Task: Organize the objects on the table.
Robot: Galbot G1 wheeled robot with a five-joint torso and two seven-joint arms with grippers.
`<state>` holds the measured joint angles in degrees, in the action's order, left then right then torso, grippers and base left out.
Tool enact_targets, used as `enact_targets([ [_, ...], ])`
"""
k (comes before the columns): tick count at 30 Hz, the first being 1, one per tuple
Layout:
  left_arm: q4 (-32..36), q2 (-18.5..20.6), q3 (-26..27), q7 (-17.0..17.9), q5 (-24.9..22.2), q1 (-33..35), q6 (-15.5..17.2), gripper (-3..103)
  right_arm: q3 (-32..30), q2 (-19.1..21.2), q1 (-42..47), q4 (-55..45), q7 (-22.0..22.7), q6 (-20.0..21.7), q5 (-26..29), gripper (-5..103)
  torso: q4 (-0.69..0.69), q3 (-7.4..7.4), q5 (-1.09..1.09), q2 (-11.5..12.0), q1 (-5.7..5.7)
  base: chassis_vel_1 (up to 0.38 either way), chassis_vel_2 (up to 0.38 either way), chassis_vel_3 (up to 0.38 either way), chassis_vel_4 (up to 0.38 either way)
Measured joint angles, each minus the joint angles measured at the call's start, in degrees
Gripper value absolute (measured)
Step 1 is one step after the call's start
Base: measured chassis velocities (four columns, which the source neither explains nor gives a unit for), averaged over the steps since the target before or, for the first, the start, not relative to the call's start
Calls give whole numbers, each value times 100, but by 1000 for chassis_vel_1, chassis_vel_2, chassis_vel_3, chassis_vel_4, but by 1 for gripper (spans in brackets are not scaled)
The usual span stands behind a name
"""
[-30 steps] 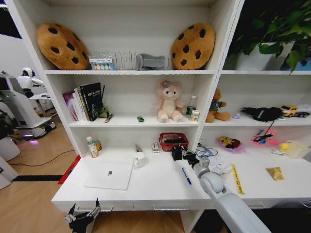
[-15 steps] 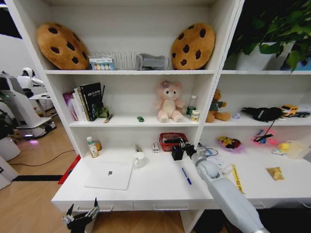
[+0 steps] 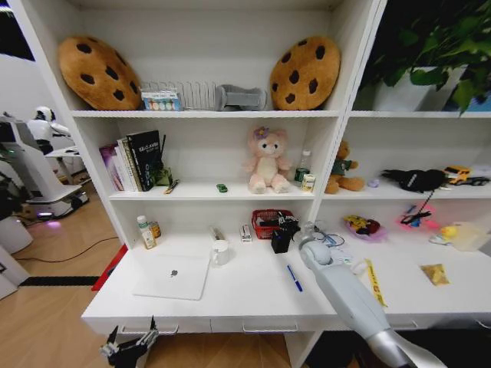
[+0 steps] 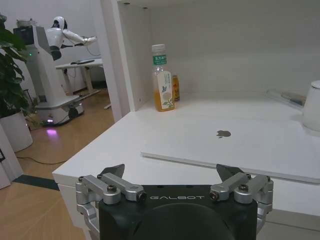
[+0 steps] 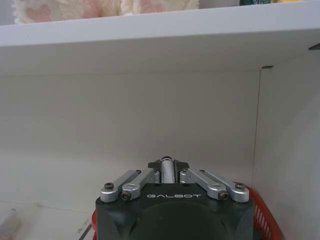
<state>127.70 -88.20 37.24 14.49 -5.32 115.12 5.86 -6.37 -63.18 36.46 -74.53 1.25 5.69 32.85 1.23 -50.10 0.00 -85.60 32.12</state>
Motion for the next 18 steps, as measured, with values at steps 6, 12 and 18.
enact_targets([
  [6,-54,13,6,0,-12,-20,6,100,49,-139,-161,361,-47,-113,-84,13,-1,0,0,0,0,0,0,0,0],
  [12,-77,22,6,-1,-27,-23,8,100,71,-265,-332,794,-179,-330,-186,13,-1,0,0,0,0,0,0,0,0],
  [18,-110,39,-9,0,-39,-38,12,100,124,-327,-468,1098,-228,-543,-252,13,0,0,-1,0,0,0,0,0,0],
])
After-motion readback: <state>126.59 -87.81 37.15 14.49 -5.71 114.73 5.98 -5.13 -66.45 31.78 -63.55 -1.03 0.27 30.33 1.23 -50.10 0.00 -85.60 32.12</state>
